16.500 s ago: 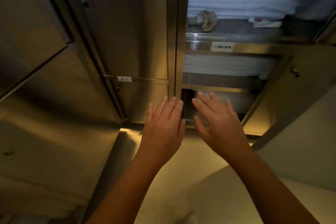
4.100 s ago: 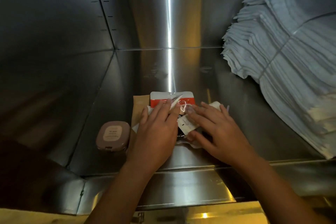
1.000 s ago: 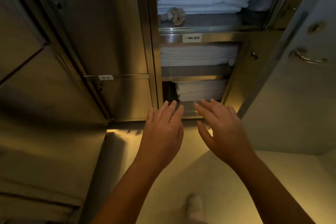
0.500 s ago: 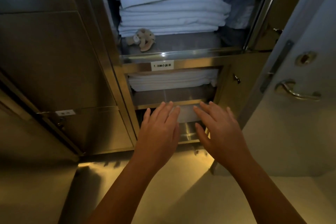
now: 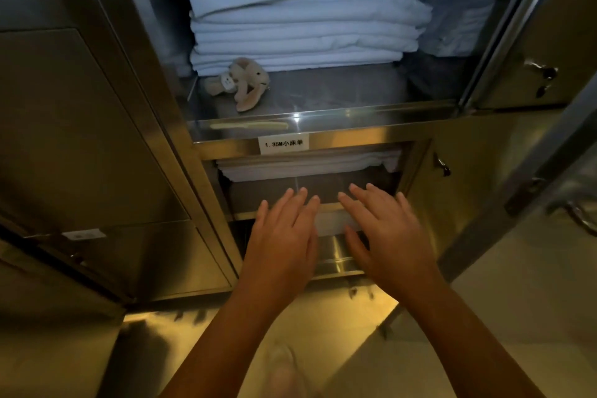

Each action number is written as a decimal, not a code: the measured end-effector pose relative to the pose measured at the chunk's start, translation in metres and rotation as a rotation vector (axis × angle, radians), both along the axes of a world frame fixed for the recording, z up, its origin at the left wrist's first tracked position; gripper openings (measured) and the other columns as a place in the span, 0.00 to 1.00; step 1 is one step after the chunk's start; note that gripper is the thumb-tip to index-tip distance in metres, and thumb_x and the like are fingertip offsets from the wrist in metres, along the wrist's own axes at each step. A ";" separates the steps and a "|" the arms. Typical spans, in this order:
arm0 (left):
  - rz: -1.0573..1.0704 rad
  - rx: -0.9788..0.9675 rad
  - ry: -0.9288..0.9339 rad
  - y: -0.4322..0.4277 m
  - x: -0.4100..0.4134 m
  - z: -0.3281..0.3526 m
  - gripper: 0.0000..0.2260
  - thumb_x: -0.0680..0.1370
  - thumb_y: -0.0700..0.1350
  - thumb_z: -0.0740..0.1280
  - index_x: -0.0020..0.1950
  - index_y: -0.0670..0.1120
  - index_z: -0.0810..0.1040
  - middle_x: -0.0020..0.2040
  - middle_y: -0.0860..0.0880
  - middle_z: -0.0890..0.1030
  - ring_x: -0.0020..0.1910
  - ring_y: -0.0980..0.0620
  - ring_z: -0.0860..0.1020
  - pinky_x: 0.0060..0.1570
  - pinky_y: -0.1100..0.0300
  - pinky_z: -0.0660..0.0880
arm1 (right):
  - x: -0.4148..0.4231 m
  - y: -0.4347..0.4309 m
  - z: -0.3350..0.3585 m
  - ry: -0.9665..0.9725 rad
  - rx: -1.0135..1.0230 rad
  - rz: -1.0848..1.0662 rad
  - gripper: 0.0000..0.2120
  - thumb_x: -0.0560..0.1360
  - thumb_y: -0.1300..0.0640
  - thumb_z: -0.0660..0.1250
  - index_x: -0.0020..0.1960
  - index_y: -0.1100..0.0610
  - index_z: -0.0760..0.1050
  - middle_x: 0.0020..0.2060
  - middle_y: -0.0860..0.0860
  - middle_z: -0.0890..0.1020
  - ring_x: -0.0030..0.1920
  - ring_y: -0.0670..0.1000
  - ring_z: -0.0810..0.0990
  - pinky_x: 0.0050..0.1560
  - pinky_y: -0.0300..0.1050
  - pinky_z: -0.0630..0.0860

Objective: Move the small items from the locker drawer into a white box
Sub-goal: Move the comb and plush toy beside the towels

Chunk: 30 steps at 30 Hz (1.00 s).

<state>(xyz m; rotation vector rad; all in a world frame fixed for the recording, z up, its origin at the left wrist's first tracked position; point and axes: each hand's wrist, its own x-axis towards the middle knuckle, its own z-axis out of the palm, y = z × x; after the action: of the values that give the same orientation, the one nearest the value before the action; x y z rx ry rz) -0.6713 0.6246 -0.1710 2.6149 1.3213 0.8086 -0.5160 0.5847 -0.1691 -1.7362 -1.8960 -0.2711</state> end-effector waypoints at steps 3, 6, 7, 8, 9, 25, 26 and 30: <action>0.020 0.043 0.020 0.043 -0.005 0.000 0.19 0.72 0.36 0.70 0.63 0.39 0.75 0.62 0.40 0.76 0.64 0.41 0.72 0.62 0.41 0.59 | -0.002 0.044 0.000 -0.016 0.014 0.020 0.22 0.65 0.63 0.75 0.58 0.62 0.77 0.55 0.61 0.79 0.58 0.63 0.76 0.56 0.67 0.67; 0.061 0.043 0.029 0.089 -0.012 0.004 0.19 0.74 0.37 0.68 0.64 0.41 0.73 0.64 0.41 0.74 0.66 0.43 0.70 0.64 0.44 0.55 | -0.009 0.091 0.003 -0.016 0.016 0.034 0.21 0.66 0.63 0.74 0.58 0.62 0.77 0.56 0.61 0.79 0.59 0.62 0.76 0.57 0.66 0.66; 0.070 0.040 0.029 0.104 -0.015 0.005 0.19 0.74 0.37 0.68 0.65 0.41 0.73 0.64 0.41 0.74 0.66 0.43 0.70 0.64 0.44 0.55 | -0.011 0.106 0.005 -0.018 0.011 0.040 0.20 0.67 0.62 0.74 0.58 0.62 0.77 0.56 0.60 0.79 0.59 0.61 0.76 0.58 0.66 0.66; 0.072 0.042 0.032 0.119 -0.017 0.006 0.19 0.73 0.37 0.68 0.64 0.40 0.73 0.64 0.41 0.74 0.65 0.43 0.70 0.63 0.44 0.55 | -0.014 0.121 0.006 -0.023 0.007 0.047 0.20 0.67 0.62 0.73 0.58 0.61 0.77 0.56 0.60 0.79 0.59 0.61 0.76 0.58 0.65 0.66; 0.071 0.046 0.036 0.133 -0.018 0.007 0.19 0.73 0.37 0.69 0.64 0.40 0.74 0.63 0.40 0.75 0.65 0.42 0.71 0.63 0.43 0.55 | -0.016 0.134 0.007 -0.030 0.007 0.051 0.20 0.67 0.61 0.73 0.58 0.61 0.77 0.56 0.60 0.79 0.59 0.61 0.76 0.58 0.65 0.66; 0.004 0.054 0.128 0.260 -0.017 -0.024 0.21 0.72 0.39 0.70 0.64 0.40 0.73 0.66 0.38 0.71 0.67 0.39 0.68 0.63 0.41 0.56 | -0.024 0.251 -0.002 -0.043 -0.018 0.069 0.21 0.68 0.61 0.73 0.59 0.62 0.76 0.56 0.60 0.79 0.58 0.60 0.76 0.58 0.63 0.68; -0.003 0.049 0.140 0.265 -0.016 -0.028 0.21 0.73 0.41 0.69 0.66 0.40 0.72 0.68 0.39 0.70 0.68 0.39 0.66 0.64 0.42 0.55 | -0.023 0.256 -0.003 -0.042 -0.023 0.073 0.21 0.67 0.61 0.74 0.59 0.62 0.76 0.56 0.60 0.79 0.58 0.61 0.76 0.57 0.63 0.69; 0.000 -0.025 0.216 0.284 -0.015 -0.041 0.25 0.79 0.53 0.57 0.74 0.48 0.57 0.76 0.46 0.53 0.74 0.48 0.45 0.68 0.48 0.40 | -0.021 0.272 -0.007 -0.034 -0.038 0.095 0.21 0.67 0.62 0.74 0.58 0.63 0.76 0.55 0.61 0.79 0.57 0.62 0.77 0.56 0.65 0.69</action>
<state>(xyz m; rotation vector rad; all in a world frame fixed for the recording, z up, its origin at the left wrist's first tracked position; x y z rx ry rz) -0.6863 0.9084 -0.2121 2.7460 1.3703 0.5163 -0.5365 0.8570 -0.1760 -1.6701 -2.0143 -0.2311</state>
